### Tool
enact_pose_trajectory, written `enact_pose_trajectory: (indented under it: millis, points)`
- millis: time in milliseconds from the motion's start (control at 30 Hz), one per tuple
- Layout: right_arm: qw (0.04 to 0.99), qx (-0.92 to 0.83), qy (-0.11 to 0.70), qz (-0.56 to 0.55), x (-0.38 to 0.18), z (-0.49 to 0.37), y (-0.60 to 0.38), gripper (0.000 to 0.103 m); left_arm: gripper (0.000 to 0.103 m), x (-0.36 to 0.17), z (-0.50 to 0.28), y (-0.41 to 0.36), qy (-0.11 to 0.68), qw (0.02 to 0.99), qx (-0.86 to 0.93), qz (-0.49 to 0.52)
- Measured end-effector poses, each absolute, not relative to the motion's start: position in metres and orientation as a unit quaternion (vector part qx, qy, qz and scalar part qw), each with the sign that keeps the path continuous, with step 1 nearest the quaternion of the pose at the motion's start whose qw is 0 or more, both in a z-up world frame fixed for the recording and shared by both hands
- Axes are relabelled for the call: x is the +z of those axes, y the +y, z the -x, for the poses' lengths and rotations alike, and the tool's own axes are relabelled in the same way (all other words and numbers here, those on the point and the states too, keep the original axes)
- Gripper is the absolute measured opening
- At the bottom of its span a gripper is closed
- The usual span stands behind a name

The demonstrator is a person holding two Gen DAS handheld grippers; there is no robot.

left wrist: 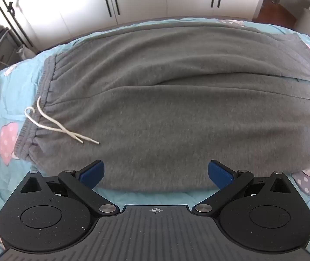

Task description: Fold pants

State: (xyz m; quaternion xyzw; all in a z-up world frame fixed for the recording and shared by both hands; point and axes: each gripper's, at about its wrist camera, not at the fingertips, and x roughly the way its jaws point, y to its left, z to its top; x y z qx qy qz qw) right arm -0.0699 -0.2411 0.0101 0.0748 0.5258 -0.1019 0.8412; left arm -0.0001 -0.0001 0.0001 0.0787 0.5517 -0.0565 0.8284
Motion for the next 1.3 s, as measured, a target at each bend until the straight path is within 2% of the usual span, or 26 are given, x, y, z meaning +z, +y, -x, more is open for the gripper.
enact_pose_trajectory:
  millis: [1300]
  points:
    - [0.841, -0.101, 0.527, -0.075, 0.012, 0.069, -0.241, 0.098, 0.103, -0.005, -0.003, 0.005, 0.560, 0.825, -0.049, -0.065]
